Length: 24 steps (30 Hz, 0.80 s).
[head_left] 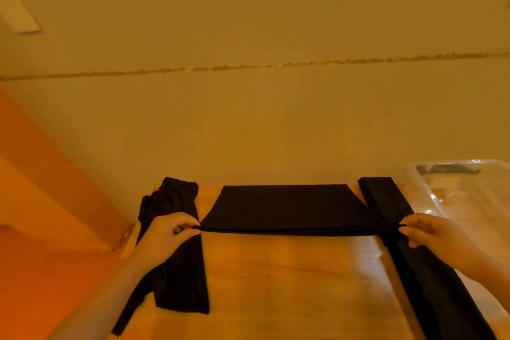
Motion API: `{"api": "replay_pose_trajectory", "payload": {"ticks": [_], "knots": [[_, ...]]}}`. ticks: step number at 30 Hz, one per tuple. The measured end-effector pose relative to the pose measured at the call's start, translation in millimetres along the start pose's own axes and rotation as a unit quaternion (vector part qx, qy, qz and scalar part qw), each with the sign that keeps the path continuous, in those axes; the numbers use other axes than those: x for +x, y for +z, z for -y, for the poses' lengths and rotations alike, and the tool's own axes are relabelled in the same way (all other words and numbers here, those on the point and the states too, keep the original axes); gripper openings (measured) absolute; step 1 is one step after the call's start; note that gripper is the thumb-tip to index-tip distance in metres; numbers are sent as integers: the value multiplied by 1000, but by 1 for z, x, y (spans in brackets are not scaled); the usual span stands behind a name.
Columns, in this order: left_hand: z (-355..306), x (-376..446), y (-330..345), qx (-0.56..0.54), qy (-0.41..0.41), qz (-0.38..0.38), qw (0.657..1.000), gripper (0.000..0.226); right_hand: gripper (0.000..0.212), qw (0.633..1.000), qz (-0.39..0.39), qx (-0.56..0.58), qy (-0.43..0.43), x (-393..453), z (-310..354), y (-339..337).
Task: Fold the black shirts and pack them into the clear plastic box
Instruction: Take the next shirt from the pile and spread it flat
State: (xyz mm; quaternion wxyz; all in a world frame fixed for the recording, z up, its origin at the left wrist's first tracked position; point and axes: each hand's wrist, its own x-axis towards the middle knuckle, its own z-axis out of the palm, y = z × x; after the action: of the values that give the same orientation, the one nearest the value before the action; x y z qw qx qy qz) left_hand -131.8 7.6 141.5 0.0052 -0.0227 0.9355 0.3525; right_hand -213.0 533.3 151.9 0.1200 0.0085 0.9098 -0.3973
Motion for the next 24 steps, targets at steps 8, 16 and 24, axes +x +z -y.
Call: {"api": "replay_pose_trajectory", "payload": {"ticks": [8,16,24], "knots": [[50,-92,59,158,98,62,981,16,30,996,35,-84,7,-93,-43,59],[73,-144,109,196,87,56,975,19,17,989,14,-139,45,-133,-82,104],[81,-155,131,188,48,35,980,14,19,978,36,-202,36,-132,-98,121]]}}
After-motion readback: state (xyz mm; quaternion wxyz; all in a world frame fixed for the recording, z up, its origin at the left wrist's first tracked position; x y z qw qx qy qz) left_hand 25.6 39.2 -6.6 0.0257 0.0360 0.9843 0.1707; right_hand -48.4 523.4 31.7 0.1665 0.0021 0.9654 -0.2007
